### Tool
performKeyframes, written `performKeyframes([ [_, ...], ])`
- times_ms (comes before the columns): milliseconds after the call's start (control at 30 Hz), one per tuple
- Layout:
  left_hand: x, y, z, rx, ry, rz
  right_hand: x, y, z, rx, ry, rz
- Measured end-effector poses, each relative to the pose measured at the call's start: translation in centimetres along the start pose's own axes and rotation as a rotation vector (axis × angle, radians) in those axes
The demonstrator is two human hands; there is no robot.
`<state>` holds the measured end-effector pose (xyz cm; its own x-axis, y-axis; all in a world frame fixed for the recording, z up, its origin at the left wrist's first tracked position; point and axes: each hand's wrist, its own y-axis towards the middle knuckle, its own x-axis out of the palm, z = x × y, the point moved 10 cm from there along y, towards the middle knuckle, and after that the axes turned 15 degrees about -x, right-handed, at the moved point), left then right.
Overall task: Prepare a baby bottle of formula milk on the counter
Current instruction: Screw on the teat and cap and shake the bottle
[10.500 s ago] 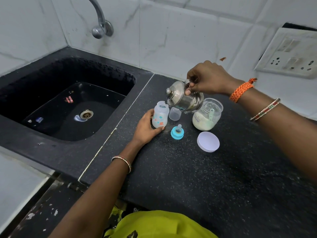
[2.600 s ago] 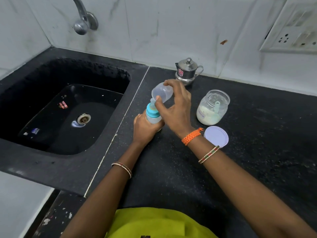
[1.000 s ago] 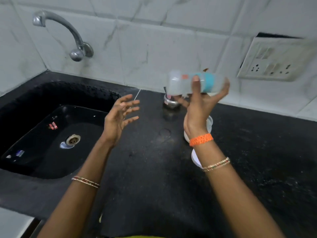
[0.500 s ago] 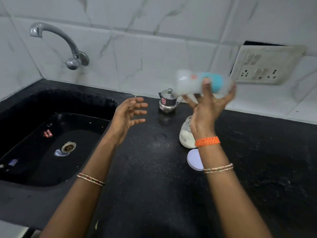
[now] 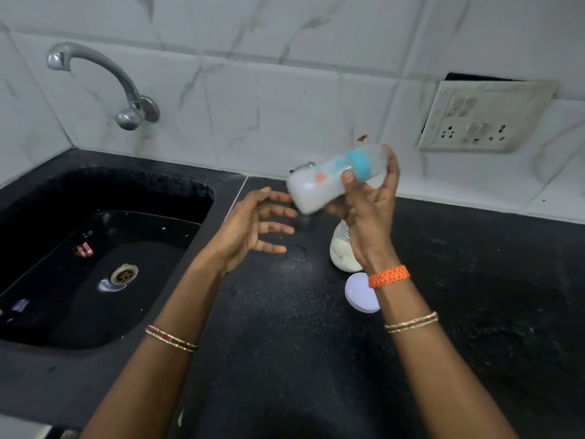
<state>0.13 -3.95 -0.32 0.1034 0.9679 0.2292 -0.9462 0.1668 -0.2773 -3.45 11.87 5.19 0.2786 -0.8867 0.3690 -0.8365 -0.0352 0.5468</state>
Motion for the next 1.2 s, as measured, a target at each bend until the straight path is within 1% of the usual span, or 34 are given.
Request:
performKeyframes([
  [33, 0.5, -0.1, -0.3, -0.019, 0.007, -0.031, -0.1, 0.2, 0.1, 0.009, 0.011, 0.019],
  [67, 0.7, -0.1, -0.6, -0.029, 0.013, -0.038, 0.1, 0.5, 0.2, 0.03, -0.011, -0.018],
  [133, 0.2, -0.1, -0.9, -0.004, -0.054, 0.01, 0.1, 0.7, 1.1, 0.095, -0.065, -0.144],
  [167, -0.3, -0.1, -0.8, 0.022, -0.129, 0.035, -0.1, 0.6, 1.5, 0.137, -0.057, -0.164],
  [233, -0.4, 0.1, -0.7, 0.057, -0.24, 0.031, 0.4, 0.4, 1.9, 0.182, 0.015, -0.16],
  [267, 0.1, 0.2, -0.8, 0.06, -0.25, 0.006, 1.0, 0.3, 2.0, 0.177, 0.043, -0.136],
  [333, 1.3, 0.3, -0.9, 0.08, -0.185, -0.019, 1.4, 0.5, 1.8, 0.108, 0.022, -0.057],
  [367, 1.7, 0.3, -0.8, 0.111, -0.134, -0.001, 1.4, 0.8, 1.5, 0.058, -0.042, -0.03],
  [433, 1.6, -0.5, 0.2, 0.224, 0.009, 0.114, 1.2, 1.4, 1.0, -0.019, -0.215, -0.016],
  [500, 1.6, -1.4, 1.8, 0.343, 0.182, 0.221, 0.4, 1.6, 1.6, 0.027, -0.33, 0.023],
  [533, 2.1, -1.7, 2.5, 0.381, 0.247, 0.223, -0.3, 1.3, 2.1, 0.088, -0.328, 0.076],
  [567, 2.7, -2.0, 3.1, 0.408, 0.299, 0.2, -1.1, 0.8, 2.6, 0.154, -0.265, 0.171],
  [600, 3.3, -2.3, 3.7, 0.433, 0.335, 0.178, -2.1, 0.3, 3.2, 0.226, -0.119, 0.313],
  [667, 3.5, -2.7, 4.8, 0.481, 0.333, 0.187, -3.2, -0.7, 4.5, 0.329, 0.388, 0.668],
  [700, 3.1, -2.8, 5.3, 0.484, 0.292, 0.209, -3.4, -0.9, 4.9, 0.325, 0.607, 0.813],
  [733, 2.5, -2.7, 5.4, 0.471, 0.242, 0.231, -3.4, -1.1, 4.8, 0.321, 0.713, 0.88],
  [767, 1.9, -2.4, 5.4, 0.453, 0.198, 0.25, -3.0, -1.2, 4.3, 0.328, 0.725, 0.85],
  [800, 1.3, -2.1, 5.3, 0.431, 0.167, 0.269, -2.1, -1.1, 3.8, 0.354, 0.694, 0.73],
  [867, 0.0, -1.6, 4.6, 0.385, 0.138, 0.311, 0.8, -1.2, 2.8, 0.412, 0.546, 0.309],
  [900, -0.6, -1.5, 4.2, 0.367, 0.12, 0.333, 1.8, -1.3, 2.0, 0.397, 0.487, 0.162],
  [933, -1.1, -1.5, 3.9, 0.358, 0.098, 0.351, 1.9, -1.0, 1.4, 0.364, 0.461, 0.137],
  [967, -1.4, -1.6, 3.7, 0.354, 0.077, 0.36, 1.4, -0.4, 1.1, 0.344, 0.477, 0.215],
  [1033, -1.8, -1.7, 3.4, 0.346, 0.048, 0.358, -0.5, 0.2, 1.4, 0.35, 0.646, 0.556],
  [1067, -1.9, -1.8, 3.3, 0.34, 0.043, 0.358, -1.3, 0.2, 1.7, 0.345, 0.704, 0.679],
  [1100, -1.9, -1.8, 3.2, 0.336, 0.047, 0.357, -1.3, 0.2, 2.0, 0.367, 0.725, 0.682],
  [1133, -1.9, -1.8, 3.2, 0.335, 0.056, 0.355, -0.5, 0.3, 2.1, 0.406, 0.697, 0.568],
  [1167, -1.9, -1.8, 3.3, 0.332, 0.063, 0.353, 0.5, 0.1, 1.9, 0.436, 0.626, 0.405],
  [1200, -2.0, -1.8, 3.3, 0.328, 0.066, 0.355, 1.2, 0.1, 1.7, 0.43, 0.567, 0.28],
])
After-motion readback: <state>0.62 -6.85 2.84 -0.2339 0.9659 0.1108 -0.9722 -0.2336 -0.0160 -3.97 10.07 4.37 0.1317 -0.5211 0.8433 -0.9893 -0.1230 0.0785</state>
